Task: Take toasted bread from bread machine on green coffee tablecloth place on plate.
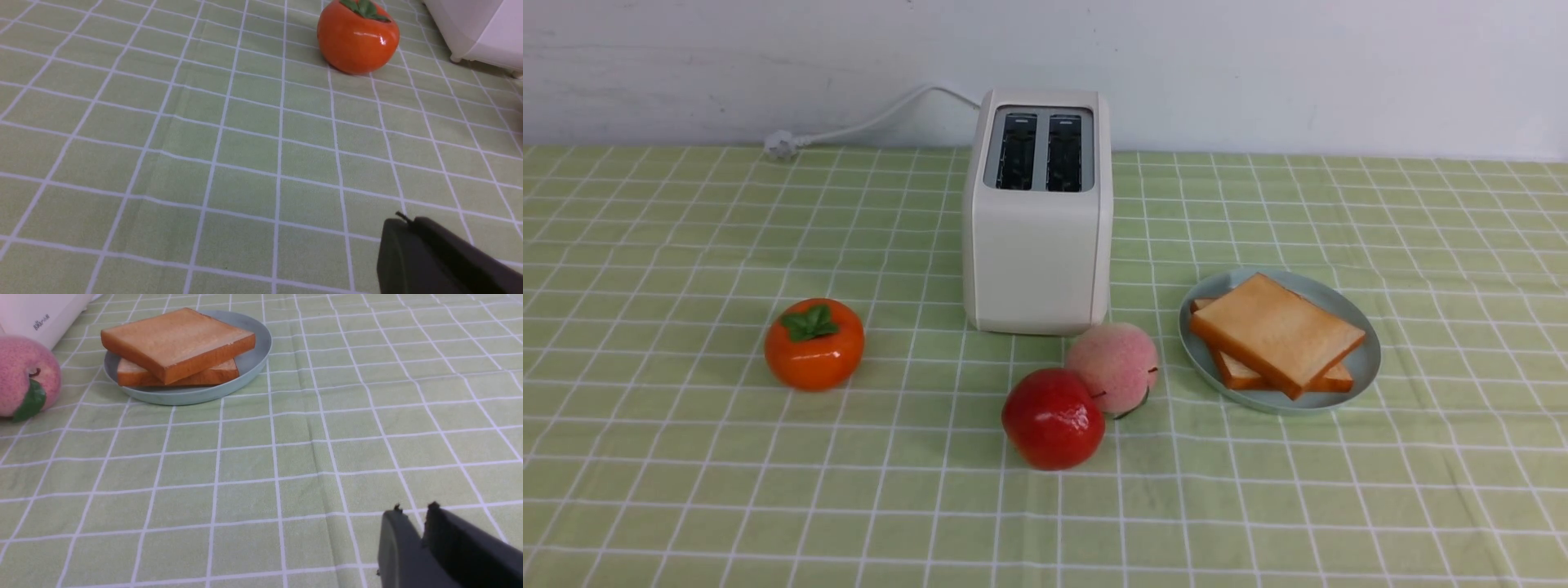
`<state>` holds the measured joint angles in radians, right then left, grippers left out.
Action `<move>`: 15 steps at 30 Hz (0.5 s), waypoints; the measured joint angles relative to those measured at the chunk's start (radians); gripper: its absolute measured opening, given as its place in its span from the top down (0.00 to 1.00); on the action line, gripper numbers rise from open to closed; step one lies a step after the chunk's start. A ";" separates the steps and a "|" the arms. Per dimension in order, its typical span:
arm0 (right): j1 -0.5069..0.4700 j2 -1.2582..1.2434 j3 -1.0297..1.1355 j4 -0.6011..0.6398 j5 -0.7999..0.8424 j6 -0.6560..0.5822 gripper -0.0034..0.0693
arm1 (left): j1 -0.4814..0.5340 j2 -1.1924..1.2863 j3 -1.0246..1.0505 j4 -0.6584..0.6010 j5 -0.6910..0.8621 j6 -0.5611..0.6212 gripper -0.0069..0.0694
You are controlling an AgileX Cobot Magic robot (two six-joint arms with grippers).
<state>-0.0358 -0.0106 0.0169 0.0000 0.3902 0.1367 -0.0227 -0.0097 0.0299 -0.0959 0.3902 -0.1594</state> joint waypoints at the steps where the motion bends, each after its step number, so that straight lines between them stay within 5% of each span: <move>1: 0.000 0.000 0.000 0.000 0.000 0.000 0.81 | 0.000 0.000 0.000 0.000 0.000 0.000 0.92; 15: 0.000 0.000 0.000 0.000 0.000 0.000 0.79 | 0.000 0.000 0.000 0.000 0.000 0.000 0.91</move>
<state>-0.0358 -0.0106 0.0169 0.0000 0.3902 0.1367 -0.0227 -0.0097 0.0299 -0.0959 0.3902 -0.1594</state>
